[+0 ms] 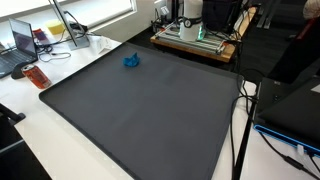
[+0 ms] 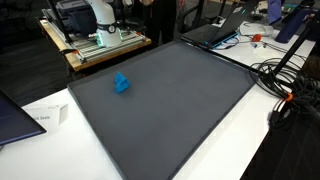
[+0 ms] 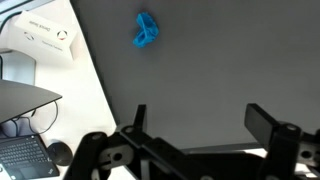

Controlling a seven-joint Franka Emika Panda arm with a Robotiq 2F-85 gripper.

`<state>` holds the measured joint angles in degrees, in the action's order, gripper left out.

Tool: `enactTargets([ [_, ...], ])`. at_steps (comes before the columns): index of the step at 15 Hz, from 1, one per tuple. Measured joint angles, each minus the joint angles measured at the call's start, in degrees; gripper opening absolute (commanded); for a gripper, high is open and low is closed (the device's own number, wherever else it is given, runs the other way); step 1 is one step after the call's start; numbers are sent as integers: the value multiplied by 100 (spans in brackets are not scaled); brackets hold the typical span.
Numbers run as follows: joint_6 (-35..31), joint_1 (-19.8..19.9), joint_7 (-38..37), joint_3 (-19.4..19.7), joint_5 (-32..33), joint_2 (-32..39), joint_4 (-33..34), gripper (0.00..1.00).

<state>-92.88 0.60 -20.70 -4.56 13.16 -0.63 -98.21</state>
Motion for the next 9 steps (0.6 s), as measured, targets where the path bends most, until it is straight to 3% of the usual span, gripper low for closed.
enactTargets([
  [9,116,-81,-812,165,467,918,61,100],
])
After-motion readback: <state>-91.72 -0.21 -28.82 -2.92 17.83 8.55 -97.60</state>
